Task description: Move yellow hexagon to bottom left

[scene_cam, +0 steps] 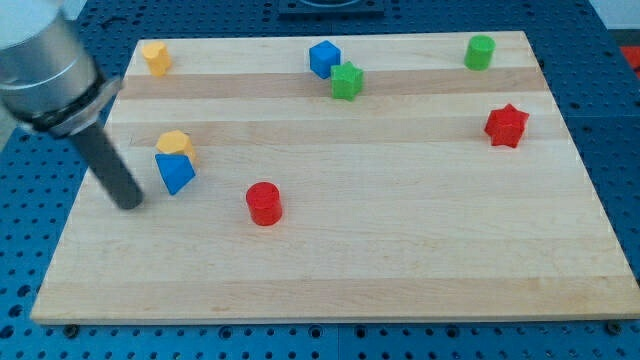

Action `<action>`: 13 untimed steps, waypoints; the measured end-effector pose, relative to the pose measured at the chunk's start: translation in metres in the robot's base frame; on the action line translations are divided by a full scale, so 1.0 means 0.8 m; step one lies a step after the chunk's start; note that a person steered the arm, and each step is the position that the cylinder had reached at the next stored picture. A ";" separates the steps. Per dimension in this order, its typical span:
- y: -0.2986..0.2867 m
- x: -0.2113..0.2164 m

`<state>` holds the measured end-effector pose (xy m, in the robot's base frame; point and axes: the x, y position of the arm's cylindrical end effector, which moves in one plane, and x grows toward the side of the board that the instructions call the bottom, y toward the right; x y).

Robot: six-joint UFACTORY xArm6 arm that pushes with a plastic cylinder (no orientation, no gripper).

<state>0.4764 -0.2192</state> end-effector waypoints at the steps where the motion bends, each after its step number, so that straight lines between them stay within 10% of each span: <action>1: 0.022 -0.011; 7: 0.157 -0.084; 10: 0.018 -0.138; 13: 0.008 0.026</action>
<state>0.4975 -0.2130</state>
